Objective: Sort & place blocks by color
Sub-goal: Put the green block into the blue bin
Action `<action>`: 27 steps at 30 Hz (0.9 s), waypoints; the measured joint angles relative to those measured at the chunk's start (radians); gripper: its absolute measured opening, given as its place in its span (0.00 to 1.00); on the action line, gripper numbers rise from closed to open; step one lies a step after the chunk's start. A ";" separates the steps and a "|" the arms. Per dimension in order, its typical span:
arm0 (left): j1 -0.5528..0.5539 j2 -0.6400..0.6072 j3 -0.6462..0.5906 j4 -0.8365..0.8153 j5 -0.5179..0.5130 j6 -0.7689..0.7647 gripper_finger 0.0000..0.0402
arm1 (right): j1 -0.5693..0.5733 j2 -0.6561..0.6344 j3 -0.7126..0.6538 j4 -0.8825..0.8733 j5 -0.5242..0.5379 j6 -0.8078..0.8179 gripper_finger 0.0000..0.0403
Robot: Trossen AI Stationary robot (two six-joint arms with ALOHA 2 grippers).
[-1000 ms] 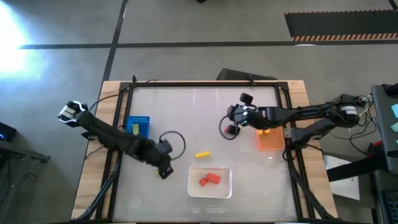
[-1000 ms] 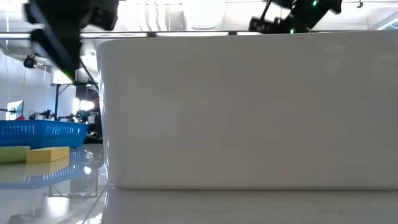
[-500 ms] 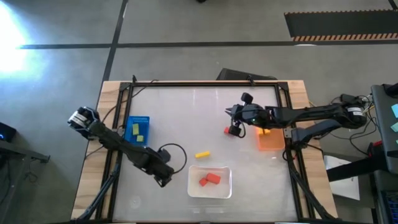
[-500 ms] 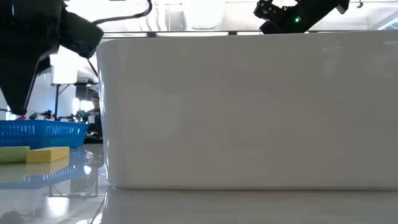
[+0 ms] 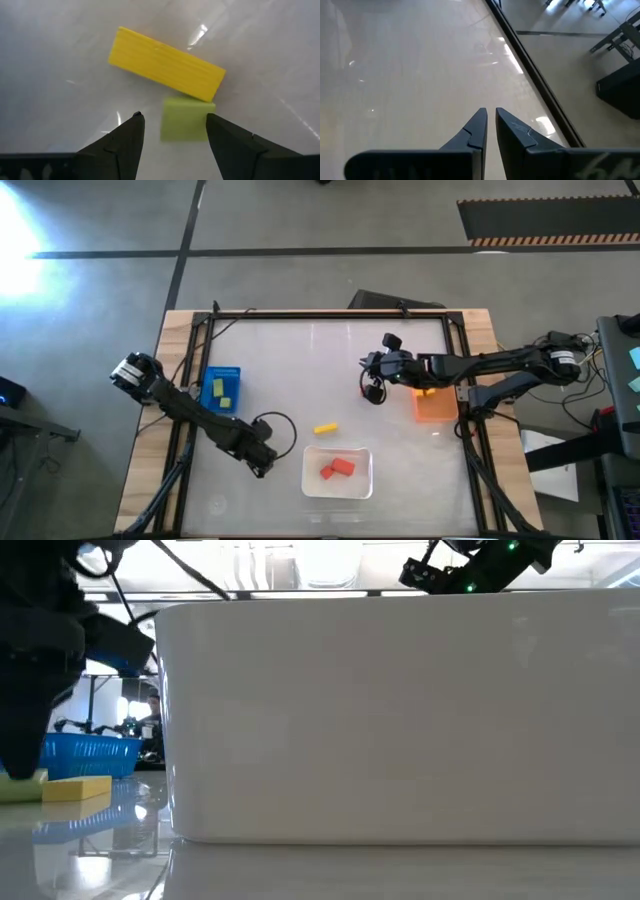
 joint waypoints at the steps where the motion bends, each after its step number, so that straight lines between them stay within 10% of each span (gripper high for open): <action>1: 0.000 0.000 -0.015 0.025 0.000 0.000 0.49 | 0.000 0.003 0.000 0.000 0.000 0.001 0.07; 27: -0.001 -0.004 -0.093 0.091 0.000 0.000 0.37 | 0.000 0.010 0.000 0.003 0.002 0.024 0.07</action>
